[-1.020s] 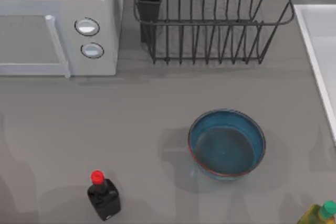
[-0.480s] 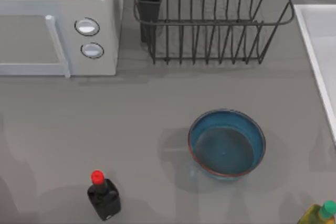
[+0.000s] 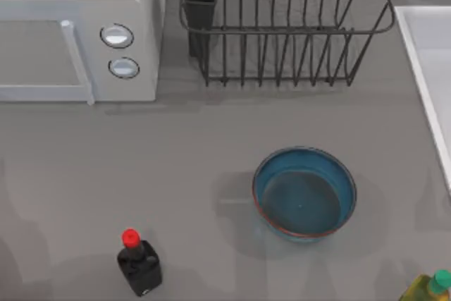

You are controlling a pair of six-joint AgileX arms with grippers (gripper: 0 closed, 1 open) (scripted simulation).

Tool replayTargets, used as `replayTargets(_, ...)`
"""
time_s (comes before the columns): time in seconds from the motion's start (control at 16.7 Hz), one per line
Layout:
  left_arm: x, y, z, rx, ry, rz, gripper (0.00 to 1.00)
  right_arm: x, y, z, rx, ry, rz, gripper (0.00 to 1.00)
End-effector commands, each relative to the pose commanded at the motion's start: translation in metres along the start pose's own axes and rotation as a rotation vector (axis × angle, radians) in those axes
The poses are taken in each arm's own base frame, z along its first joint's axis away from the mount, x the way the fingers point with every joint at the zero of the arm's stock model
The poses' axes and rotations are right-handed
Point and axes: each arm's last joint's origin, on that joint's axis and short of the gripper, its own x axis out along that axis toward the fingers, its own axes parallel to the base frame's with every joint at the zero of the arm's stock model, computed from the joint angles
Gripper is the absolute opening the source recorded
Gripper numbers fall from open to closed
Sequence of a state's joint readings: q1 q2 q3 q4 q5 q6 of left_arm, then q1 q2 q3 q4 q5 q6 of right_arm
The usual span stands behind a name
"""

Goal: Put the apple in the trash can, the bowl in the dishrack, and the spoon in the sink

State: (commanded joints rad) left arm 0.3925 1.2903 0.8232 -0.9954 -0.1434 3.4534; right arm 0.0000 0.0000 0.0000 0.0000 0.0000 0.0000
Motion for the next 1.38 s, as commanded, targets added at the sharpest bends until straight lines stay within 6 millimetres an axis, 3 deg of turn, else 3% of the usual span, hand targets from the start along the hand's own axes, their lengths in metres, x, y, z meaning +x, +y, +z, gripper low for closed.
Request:
replayTargets(0.36,0.013,0.005,0.023,-0.475,0.141,-0.016,1.0,0.0,0.0,0.0,0.0,0.0,0.0,1.0)
replayTargets(0.78,0.033,0.028,0.059,-1.366,0.439,0.183,1.0,0.0,0.0,0.0,0.0,0.0,0.0,1.0)
replayTargets(1.08,0.049,0.048,0.077,-2.002,0.549,0.618,1.0,0.0,0.0,0.0,0.0,0.0,0.0,1.0)
replayTargets(1.38,0.05,0.065,0.085,-2.395,0.405,1.282,1.0,0.0,0.0,0.0,0.0,0.0,0.0,1.0)
